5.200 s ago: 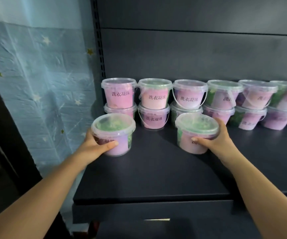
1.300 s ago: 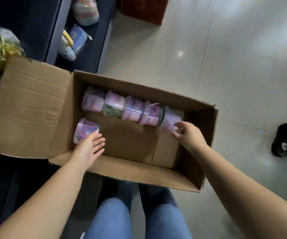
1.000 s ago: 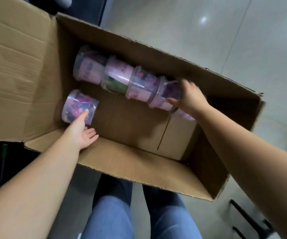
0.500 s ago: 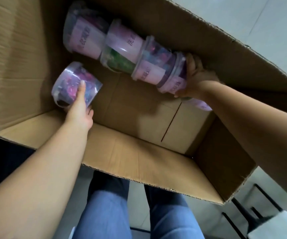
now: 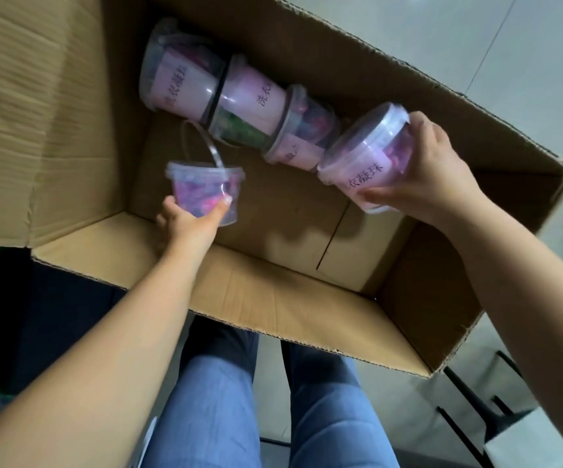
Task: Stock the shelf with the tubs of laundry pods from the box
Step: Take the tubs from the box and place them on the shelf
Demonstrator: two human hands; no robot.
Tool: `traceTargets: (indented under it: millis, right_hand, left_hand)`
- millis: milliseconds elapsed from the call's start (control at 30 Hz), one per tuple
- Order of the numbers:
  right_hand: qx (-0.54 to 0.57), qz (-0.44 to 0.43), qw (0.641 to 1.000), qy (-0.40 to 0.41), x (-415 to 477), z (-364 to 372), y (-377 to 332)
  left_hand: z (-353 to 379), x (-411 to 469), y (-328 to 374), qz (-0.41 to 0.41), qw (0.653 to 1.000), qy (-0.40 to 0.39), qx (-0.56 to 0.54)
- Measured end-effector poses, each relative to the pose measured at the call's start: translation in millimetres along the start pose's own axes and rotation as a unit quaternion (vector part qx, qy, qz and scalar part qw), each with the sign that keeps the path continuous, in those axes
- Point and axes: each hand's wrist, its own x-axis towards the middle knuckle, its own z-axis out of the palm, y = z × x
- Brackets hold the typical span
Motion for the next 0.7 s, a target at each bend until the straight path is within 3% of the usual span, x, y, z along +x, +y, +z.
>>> traceTargets:
  millis: [67, 167, 267, 400, 700]
  right_hand:
    - [0.161, 0.007, 0.987, -0.013, -18, -3, -2]
    - [0.341, 0.049, 0.936, -0.070, -37, 15, -5]
    - [0.380, 0.123, 0.909, -0.119, -43, 59, 4]
    - [0.388, 0.198, 0.896, -0.085, -38, 102, 33]
    - [0.586, 0.305, 0.741, -0.126, -15, 149, 48]
  left_hand:
    - [3, -5, -3, 0.053, 0.998, -0.015, -0.027]
    - [8, -1, -5, 0.075, 0.994, -0.071, -0.020]
    - [16, 5, -2, 0.052, 0.991, -0.121, -0.015]
    - [24, 13, -1, 0.042, 0.981, -0.191, 0.007]
    - [53, 23, 12, 0.078, 0.953, -0.291, -0.035]
